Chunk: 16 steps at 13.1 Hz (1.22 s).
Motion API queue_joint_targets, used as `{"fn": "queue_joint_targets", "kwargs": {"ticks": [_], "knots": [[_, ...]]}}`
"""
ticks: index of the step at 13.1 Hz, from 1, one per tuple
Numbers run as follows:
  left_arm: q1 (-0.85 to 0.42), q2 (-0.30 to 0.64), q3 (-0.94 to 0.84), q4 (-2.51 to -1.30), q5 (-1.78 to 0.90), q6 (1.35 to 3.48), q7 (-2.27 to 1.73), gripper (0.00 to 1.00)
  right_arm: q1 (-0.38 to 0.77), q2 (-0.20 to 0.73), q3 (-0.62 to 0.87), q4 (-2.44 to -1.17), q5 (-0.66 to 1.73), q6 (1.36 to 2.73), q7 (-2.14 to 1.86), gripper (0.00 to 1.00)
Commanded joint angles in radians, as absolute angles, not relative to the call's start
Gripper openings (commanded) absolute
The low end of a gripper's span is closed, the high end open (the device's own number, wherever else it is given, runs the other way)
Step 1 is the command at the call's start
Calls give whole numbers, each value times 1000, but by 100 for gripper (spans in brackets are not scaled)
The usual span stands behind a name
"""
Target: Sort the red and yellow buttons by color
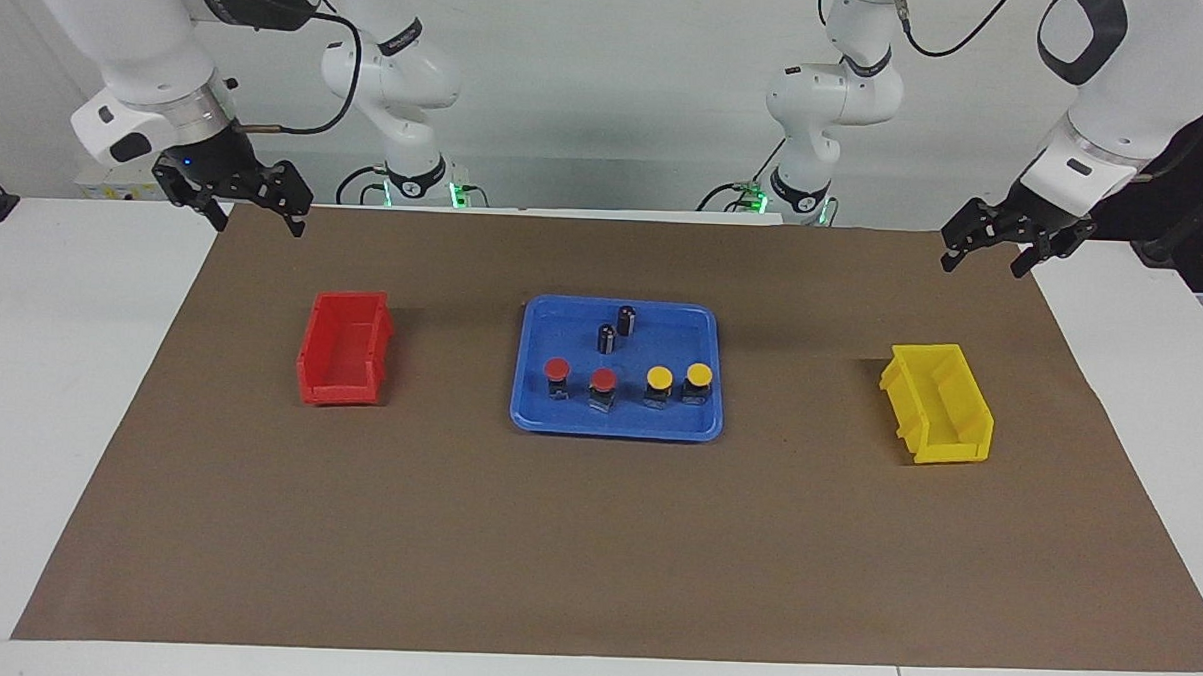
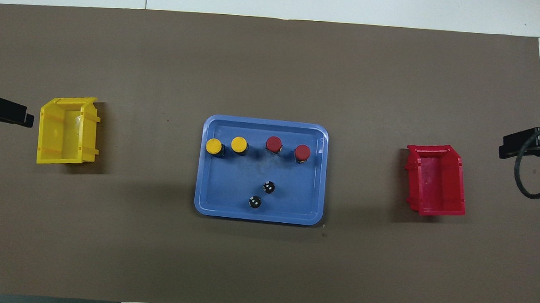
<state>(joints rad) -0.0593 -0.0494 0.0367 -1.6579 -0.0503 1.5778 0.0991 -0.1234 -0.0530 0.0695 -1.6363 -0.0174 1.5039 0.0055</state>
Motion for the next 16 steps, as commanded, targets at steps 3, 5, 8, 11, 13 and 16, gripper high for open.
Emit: {"fn": "queue_joint_targets", "kwargs": {"ticks": [3,5,8,11,13,16], "knots": [[-44,-54,23,-1661,-26,1566,106,100,-127,-46,69,-1617,-12,1485,-20,100],[-44,-54,23,-1660,-26,1566,106,100,-127,-49,69,-1623,-11,1485,-15,100],[-44,-54,23,-1661,-26,1566,106,100,-126,-49,71,-1626,-11,1491,-25,100],[-43,-54,23,-1661,-26,1565,106,100,-127,-29,74,-1588,11,1496,-17,100],[-44,-54,23,-1661,-26,1565,106,100,-126,41,89,-1470,23,1473,-12,100],[-44,-54,23,-1660,-26,1565,106,100,-7,251,181,-1255,9,1443,225,100]]}}
